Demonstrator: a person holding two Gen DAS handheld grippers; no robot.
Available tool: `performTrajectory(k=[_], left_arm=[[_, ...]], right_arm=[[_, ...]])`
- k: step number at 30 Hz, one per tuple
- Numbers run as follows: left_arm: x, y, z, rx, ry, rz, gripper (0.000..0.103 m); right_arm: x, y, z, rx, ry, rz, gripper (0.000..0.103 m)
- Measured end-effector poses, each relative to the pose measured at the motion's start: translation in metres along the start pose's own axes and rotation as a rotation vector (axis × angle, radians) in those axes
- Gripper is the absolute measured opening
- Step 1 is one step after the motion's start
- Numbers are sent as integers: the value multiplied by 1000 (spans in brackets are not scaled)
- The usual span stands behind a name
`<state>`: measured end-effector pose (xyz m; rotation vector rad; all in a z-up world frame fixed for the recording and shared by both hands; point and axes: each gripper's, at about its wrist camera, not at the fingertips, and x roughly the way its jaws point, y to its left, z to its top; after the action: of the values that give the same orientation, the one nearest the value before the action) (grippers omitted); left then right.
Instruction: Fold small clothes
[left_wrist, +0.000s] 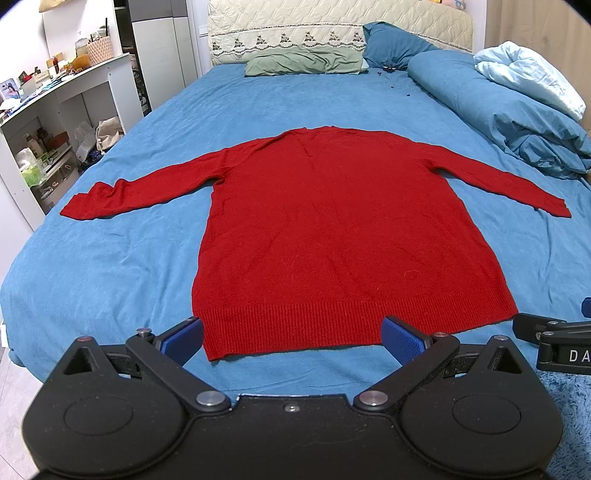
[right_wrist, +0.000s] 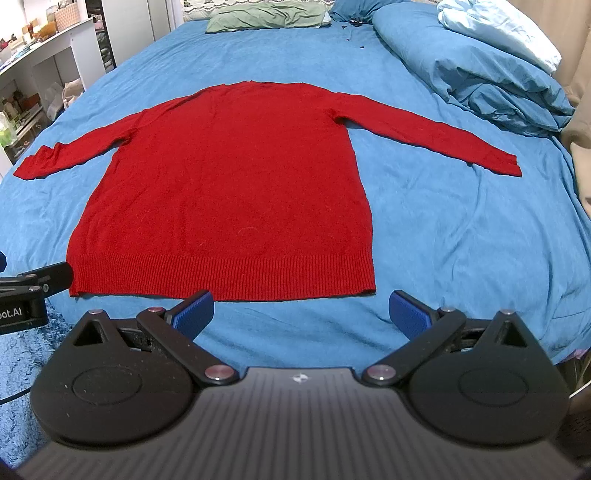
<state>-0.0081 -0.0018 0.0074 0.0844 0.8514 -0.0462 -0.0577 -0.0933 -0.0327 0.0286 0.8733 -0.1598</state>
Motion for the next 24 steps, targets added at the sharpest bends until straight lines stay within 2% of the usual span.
performTrajectory(k=[13,18,24], left_arm=[[8,5,5,-12,3,0,103],[8,0,50,26,-79,-4,103],[15,-27,142,68,-238,-66,103]], right_arm=[[8,0,1,15,16,29,103],[2,-13,24,49,-49,30,103],[-2,-57,81,108,-171,-16,103]])
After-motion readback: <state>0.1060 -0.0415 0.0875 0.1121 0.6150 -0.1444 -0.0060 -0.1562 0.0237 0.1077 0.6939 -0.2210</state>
